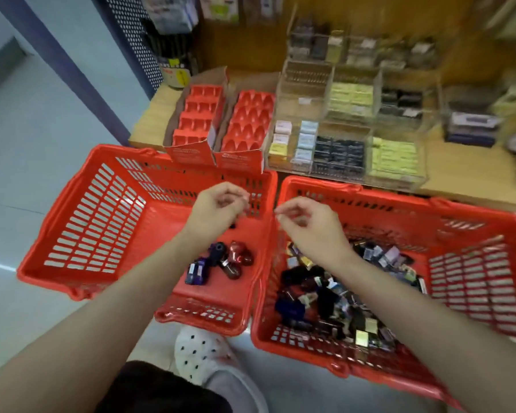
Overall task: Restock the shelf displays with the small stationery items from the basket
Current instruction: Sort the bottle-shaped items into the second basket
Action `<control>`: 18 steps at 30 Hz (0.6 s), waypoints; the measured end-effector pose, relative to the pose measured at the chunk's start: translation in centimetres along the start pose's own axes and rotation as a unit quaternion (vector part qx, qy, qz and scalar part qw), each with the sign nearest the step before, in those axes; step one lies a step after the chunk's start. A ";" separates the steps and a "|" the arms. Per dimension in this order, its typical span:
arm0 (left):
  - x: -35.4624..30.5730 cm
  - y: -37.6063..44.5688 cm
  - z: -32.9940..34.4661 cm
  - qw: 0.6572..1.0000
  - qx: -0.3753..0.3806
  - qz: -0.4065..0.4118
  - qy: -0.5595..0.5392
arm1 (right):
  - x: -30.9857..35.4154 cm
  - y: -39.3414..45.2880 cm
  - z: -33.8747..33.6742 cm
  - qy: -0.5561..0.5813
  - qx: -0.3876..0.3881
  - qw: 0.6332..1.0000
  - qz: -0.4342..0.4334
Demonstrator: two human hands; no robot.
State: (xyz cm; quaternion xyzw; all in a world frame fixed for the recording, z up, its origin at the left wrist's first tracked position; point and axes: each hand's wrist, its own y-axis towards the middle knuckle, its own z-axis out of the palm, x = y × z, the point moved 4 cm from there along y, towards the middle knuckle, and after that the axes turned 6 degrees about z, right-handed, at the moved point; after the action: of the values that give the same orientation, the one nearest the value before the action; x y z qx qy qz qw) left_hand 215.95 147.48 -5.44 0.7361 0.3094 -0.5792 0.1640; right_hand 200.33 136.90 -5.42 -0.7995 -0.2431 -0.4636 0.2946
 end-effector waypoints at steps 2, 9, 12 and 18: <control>-1.9 -0.7 4.4 0.998 0.061 0.011 -0.020 | -3.8 -0.5 -3.9 -0.026 -0.024 0.998 0.057; 5.3 -0.7 17.3 0.897 0.294 -0.013 0.330 | -18.3 -2.3 -10.7 -0.097 -0.009 0.972 0.215; 9.3 0.4 19.5 0.782 0.366 0.021 0.503 | -21.0 -2.6 -12.0 -0.117 -0.016 0.974 0.192; 12.5 3.5 22.0 0.699 0.379 0.061 0.603 | -23.4 -2.2 -13.8 -0.129 -0.015 0.977 0.167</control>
State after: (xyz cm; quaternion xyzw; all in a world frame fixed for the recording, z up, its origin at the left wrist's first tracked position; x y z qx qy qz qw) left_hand 203.40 135.01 -23.86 0.9451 0.0512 -0.0678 -0.3154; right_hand 180.06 126.11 -20.11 -0.8863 -0.1348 -0.3045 0.3218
